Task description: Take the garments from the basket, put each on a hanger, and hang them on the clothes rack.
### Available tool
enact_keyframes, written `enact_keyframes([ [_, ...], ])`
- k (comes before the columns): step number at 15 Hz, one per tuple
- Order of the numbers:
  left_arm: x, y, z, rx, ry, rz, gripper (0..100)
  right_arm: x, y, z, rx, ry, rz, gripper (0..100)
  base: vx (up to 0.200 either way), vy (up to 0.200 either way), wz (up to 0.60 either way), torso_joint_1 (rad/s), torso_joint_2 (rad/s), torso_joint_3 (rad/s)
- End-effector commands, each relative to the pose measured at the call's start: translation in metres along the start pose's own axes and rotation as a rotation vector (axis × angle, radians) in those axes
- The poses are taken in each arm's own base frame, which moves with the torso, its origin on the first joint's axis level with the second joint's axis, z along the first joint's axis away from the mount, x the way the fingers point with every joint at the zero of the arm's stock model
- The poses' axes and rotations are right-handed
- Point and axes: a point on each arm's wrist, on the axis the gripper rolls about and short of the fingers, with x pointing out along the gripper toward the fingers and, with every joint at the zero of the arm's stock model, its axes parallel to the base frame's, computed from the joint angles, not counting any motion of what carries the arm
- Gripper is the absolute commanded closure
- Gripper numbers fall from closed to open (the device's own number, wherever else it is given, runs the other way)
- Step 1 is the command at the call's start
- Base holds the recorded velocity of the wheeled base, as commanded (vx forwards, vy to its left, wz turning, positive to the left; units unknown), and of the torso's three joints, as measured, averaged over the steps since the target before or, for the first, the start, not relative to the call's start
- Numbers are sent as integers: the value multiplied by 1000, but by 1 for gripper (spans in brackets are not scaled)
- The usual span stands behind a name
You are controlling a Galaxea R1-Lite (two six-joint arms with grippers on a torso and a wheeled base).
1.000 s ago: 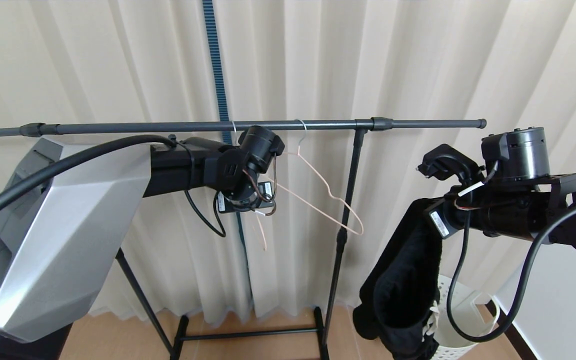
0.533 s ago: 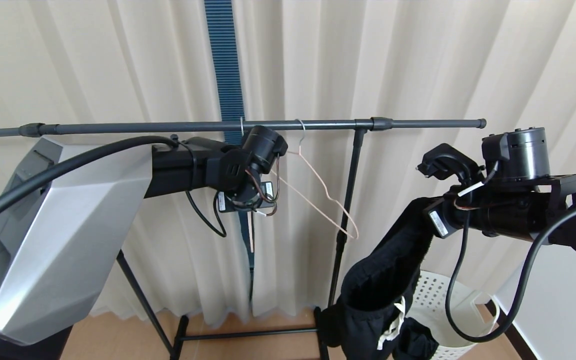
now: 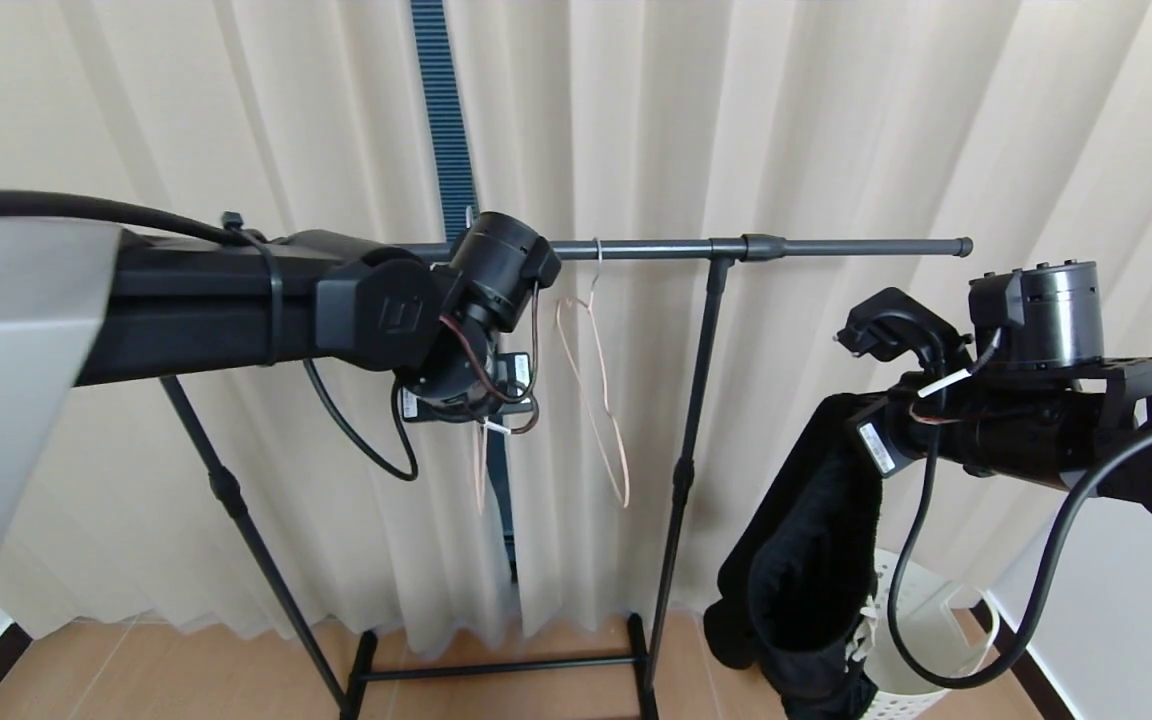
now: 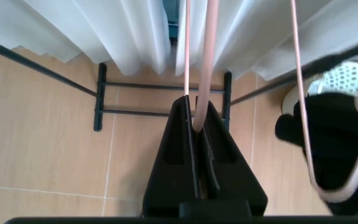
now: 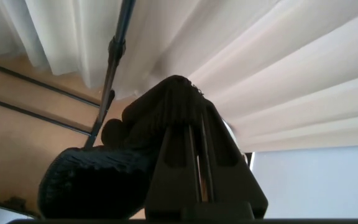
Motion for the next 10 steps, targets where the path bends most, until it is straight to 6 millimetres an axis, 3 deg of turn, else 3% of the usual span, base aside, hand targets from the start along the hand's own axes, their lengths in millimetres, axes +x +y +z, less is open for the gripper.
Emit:
enact_keyframes([
  [1,-60,18,-15,45,-21,-55,100,-11,1,3,0,-29,7,100,0,0,0,0,0,0],
  [2,-64,20,-18,56,-15,-56,100,-12,2,4,-3,-35,14,100,0,0,0,0,0,0],
  [4,-103,47,-50,146,3,-83,100,-28,9,8,-13,-73,36,100,0,0,0,0,0,0],
  [5,-111,60,-62,182,10,-85,100,-32,13,9,-20,-85,49,100,0,0,0,0,0,0],
  [10,-113,107,-112,371,-70,-138,100,-37,22,10,-37,-98,77,100,0,0,0,0,0,0],
])
